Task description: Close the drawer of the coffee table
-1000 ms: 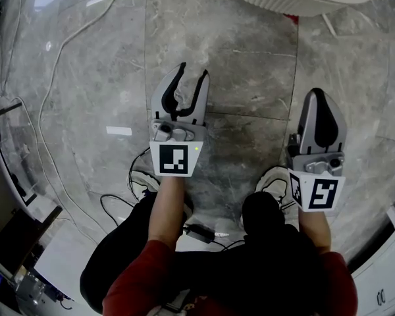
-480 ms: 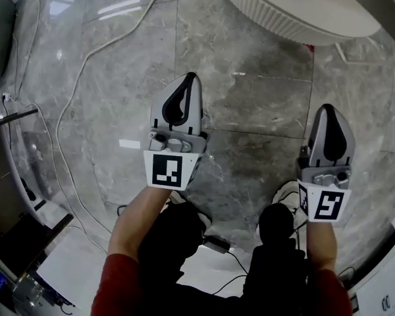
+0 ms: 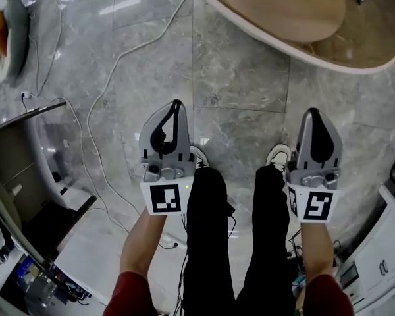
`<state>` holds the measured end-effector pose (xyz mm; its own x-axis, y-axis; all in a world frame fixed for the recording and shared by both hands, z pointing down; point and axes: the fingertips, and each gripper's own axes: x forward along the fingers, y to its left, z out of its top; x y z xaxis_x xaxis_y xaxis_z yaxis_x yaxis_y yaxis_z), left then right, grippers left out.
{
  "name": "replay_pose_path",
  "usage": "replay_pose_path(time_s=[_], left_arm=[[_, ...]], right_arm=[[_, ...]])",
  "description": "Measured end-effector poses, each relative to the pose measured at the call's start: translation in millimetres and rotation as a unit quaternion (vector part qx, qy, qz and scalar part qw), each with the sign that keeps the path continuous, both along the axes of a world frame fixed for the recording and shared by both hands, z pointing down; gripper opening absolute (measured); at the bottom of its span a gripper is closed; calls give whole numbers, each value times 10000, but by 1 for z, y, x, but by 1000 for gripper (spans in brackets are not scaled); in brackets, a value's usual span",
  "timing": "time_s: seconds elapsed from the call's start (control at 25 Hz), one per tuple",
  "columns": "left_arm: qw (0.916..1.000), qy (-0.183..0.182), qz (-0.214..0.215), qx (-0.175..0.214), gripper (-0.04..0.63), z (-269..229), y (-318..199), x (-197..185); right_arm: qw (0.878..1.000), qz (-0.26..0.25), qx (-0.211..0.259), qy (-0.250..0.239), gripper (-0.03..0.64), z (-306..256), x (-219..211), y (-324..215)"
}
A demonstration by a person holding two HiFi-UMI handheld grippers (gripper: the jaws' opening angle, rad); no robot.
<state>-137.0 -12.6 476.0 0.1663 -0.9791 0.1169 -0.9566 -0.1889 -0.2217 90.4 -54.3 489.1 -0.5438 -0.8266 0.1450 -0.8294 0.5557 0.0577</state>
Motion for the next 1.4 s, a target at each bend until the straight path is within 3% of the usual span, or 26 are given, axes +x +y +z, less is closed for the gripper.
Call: replay_pose_path(time_s=[0.24, 0.48, 0.6, 0.64, 0.72, 0.8, 1.12, 1.4], left_arm=[[9997, 193, -135, -103, 14, -200, 19, 23], [9993, 265, -260, -73, 14, -372, 25, 30], [9941, 602, -358, -831, 14, -421, 46, 37], [9925, 762, -342, -898, 14, -441, 48, 37], [9929, 904, -284, -714, 14, -485, 47, 35], [9953, 794, -259, -487, 14, -522, 46, 29], [9972, 202, -620, 373, 14, -612, 47, -11], [9930, 42, -859, 815, 14, -639, 48, -40]], right_arm=[[9996, 185, -215, -43, 26, -186, 10, -7], [9985, 341, -132, -396, 26, -374, 7, -3], [9977, 325, -202, -554, 26, -456, 8, 16], [9971, 295, -195, -667, 26, -483, 7, 19], [9959, 151, -31, -894, 26, -535, -1, 22], [9948, -16, 282, -979, 26, -581, -7, 23], [9873, 111, 1303, -906, 26, -673, -5, 17], [9844, 116, 1526, -871, 26, -679, -12, 11]])
